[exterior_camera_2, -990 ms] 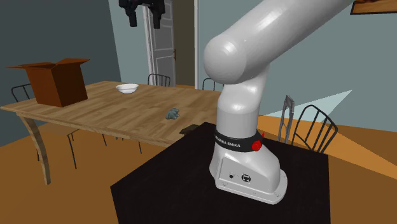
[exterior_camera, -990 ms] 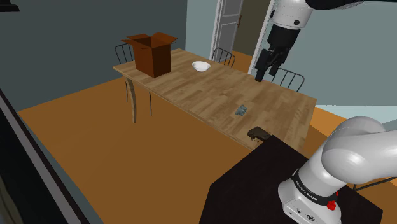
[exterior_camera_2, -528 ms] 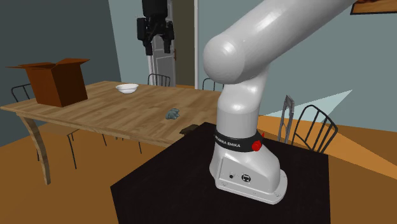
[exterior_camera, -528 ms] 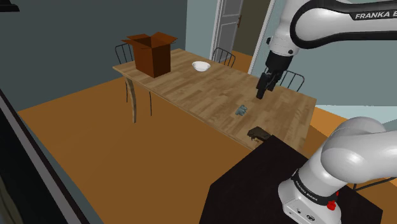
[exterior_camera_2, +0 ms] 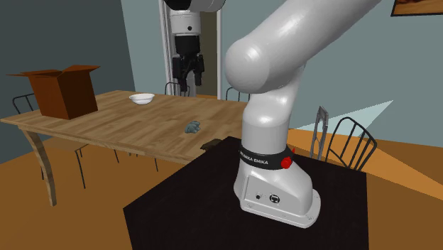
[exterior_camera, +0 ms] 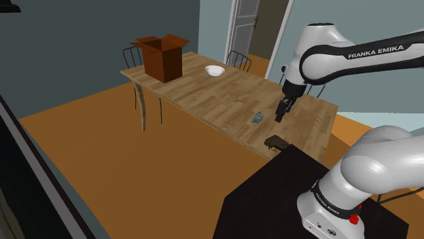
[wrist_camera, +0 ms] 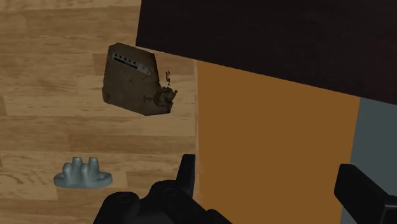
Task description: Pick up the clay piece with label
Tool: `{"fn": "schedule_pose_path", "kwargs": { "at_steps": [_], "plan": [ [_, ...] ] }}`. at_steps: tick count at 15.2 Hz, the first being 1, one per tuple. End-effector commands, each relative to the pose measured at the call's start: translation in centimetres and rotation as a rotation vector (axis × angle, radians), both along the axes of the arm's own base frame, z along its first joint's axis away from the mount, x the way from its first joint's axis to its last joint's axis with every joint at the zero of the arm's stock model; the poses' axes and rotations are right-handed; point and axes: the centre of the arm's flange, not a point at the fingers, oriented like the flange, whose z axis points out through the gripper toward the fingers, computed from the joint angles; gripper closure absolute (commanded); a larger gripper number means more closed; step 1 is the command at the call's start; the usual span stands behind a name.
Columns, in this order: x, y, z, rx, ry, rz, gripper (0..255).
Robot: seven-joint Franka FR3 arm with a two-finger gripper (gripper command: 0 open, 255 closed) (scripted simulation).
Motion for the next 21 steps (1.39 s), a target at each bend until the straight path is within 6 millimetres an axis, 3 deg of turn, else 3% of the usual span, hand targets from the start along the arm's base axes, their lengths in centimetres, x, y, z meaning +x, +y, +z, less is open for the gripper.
{"fn": "schedule_pose_path", "kwargs": {
  "at_steps": [1,21],
  "plan": [
    [-0.2,-1.4,-2.5,-0.005,0.003,0.022,0],
    [0.4,-13.9,-24.5,-0.053,0.053,0.217,0]
  ]
}}
